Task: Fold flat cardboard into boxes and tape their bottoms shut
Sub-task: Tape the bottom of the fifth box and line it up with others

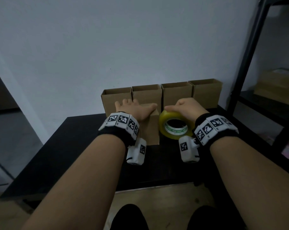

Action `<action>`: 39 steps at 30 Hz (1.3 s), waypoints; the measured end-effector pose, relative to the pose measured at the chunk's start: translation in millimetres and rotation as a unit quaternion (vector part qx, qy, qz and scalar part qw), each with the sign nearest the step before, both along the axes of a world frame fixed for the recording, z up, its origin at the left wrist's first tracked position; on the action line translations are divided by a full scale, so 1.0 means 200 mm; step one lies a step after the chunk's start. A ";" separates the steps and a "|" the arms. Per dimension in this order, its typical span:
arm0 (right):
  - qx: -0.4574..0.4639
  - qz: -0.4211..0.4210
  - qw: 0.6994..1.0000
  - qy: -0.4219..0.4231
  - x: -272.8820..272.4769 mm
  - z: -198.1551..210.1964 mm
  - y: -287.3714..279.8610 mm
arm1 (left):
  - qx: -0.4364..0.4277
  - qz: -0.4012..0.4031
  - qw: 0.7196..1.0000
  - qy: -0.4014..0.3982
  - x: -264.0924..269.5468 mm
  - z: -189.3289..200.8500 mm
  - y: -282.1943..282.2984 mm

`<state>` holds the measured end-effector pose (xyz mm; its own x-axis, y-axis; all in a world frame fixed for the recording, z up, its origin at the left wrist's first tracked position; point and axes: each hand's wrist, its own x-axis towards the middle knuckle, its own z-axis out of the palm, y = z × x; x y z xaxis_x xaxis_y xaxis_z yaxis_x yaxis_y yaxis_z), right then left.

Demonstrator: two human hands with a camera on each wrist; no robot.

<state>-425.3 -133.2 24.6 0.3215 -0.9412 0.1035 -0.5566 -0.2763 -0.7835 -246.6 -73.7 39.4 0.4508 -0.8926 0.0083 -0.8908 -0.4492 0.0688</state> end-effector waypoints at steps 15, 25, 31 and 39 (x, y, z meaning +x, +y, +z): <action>0.032 -0.048 0.994 -0.097 -0.04 -0.12 -0.02 | -0.040 -0.103 0.993 0.039 -0.09 -0.01 -0.07; -0.051 -0.044 0.997 0.047 0.09 -0.04 -0.04 | -0.049 -0.051 0.996 0.057 -0.08 -0.01 -0.09; -0.045 -0.029 0.997 0.062 0.09 -0.03 -0.05 | -0.123 -0.075 0.984 0.102 -0.11 -0.02 -0.08; -0.064 -0.063 0.996 0.010 0.02 -0.02 -0.06 | -0.236 -0.150 0.960 0.018 -0.10 -0.06 -0.05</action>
